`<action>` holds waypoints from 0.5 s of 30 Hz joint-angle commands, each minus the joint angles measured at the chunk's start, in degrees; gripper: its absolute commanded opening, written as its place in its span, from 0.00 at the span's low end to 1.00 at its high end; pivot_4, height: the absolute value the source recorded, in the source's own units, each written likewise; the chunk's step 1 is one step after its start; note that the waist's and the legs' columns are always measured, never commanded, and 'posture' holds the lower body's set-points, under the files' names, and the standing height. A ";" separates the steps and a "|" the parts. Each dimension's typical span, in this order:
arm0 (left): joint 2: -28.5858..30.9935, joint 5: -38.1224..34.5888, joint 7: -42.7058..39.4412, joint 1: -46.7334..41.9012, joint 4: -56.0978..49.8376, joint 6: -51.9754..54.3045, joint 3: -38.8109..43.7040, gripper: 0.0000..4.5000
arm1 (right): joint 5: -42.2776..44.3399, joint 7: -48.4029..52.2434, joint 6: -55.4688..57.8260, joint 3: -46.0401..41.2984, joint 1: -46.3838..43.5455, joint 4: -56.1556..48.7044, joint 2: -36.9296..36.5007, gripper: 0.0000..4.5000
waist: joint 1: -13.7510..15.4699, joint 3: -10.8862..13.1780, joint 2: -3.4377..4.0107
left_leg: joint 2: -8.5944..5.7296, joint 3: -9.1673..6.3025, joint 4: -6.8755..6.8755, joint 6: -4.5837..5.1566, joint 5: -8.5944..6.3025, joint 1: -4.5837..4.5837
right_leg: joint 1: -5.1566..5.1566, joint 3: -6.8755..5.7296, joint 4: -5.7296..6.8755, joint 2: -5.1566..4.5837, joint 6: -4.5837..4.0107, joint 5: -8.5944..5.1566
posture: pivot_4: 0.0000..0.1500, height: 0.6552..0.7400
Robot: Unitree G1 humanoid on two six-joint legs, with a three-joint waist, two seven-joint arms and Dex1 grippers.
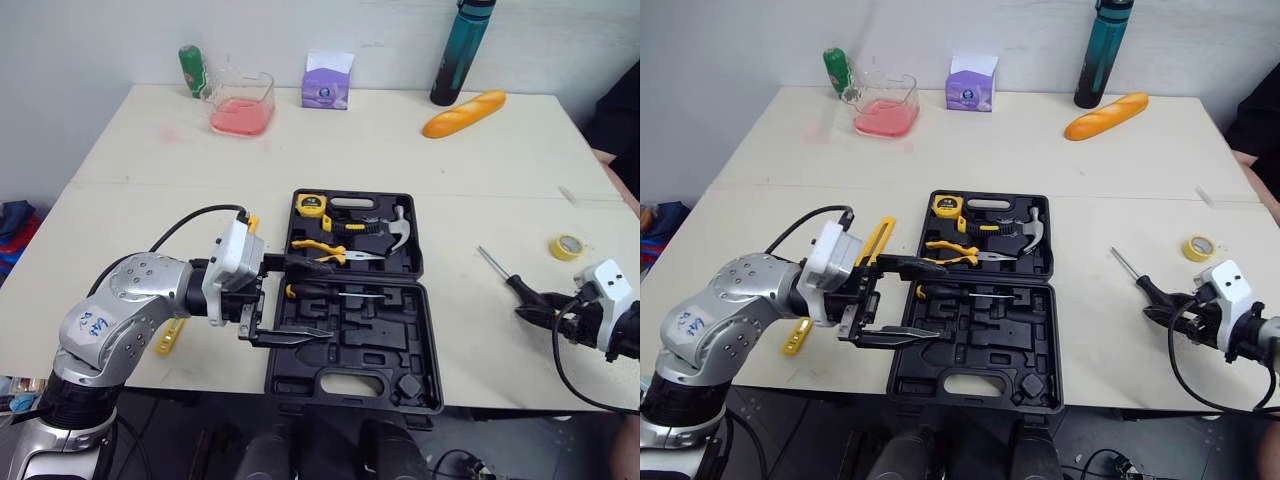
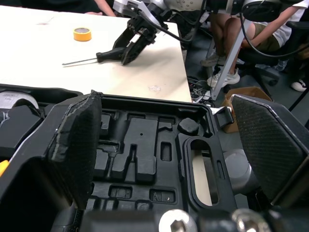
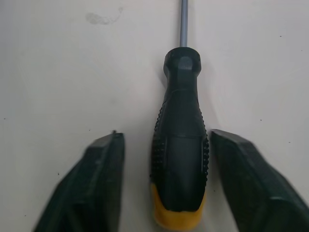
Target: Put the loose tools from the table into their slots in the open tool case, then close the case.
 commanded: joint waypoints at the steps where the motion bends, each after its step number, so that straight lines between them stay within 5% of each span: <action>1: 0.85 -0.04 -0.94 -0.70 -2.10 -0.08 -0.49 1.00 | -1.16 -0.37 -2.12 -0.16 1.21 0.75 1.10 0.22 | 0.00 0.00 0.00 | 0.02 0.00 0.00 -0.01 -0.01 0.00 | 0.00 0.01 -0.01 0.01 -0.01 0.00 | 1.00 1.00; 15: -2.08 4.99 -1.85 -1.97 1.59 -8.36 0.21 1.00 | 5.27 6.81 -4.99 -2.17 -5.09 -9.97 0.15 0.23 | -0.55 0.17 0.29 | 0.03 0.05 0.06 0.00 -0.01 -0.03 | -0.05 0.04 0.04 0.03 -0.03 0.01 | 1.00 1.00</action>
